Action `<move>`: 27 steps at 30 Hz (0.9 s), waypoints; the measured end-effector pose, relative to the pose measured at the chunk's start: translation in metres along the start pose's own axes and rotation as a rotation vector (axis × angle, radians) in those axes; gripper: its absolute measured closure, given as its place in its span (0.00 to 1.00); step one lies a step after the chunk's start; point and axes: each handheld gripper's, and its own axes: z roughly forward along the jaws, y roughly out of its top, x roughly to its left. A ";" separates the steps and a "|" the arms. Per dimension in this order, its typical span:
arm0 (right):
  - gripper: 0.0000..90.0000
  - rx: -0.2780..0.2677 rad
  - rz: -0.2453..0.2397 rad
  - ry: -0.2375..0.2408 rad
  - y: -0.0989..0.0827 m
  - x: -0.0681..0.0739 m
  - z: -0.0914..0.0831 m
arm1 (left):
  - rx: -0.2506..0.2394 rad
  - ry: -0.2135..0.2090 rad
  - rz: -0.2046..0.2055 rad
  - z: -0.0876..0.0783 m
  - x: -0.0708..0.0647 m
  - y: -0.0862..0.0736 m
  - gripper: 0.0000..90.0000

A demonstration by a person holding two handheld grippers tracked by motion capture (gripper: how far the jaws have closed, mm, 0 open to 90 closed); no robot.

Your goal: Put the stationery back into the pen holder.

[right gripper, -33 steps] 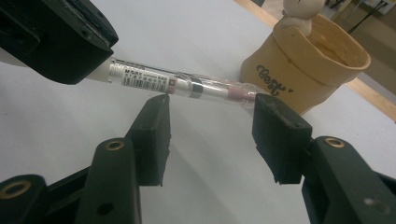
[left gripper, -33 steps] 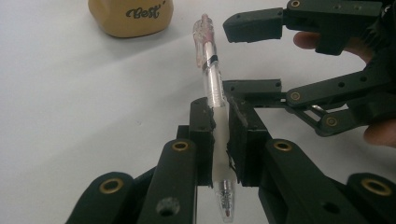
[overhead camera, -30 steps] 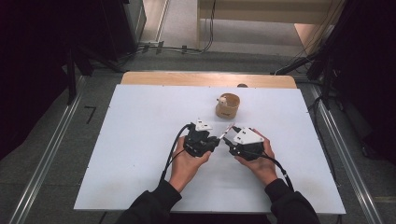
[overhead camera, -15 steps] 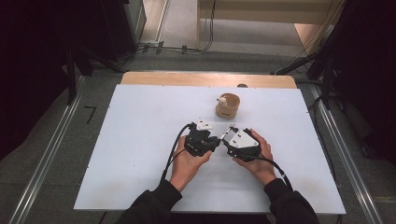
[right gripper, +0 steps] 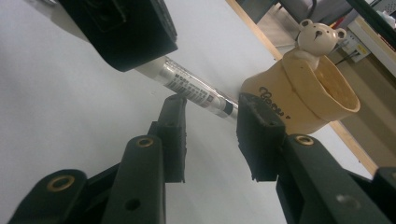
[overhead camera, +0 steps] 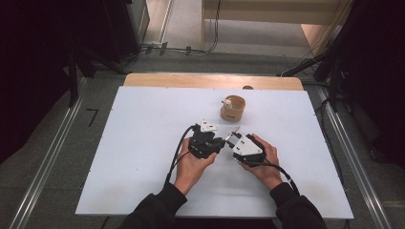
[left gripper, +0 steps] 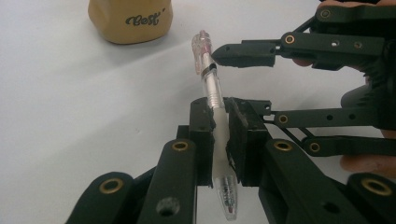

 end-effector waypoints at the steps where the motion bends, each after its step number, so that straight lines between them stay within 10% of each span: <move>1: 0.69 -0.001 -0.006 0.002 0.000 0.000 0.000 | 0.001 0.001 0.001 0.000 0.000 0.000 0.90; 27: 0.74 0.003 -0.152 -0.098 0.004 0.016 -0.001 | -0.015 0.002 -0.003 0.001 -0.001 0.001 0.90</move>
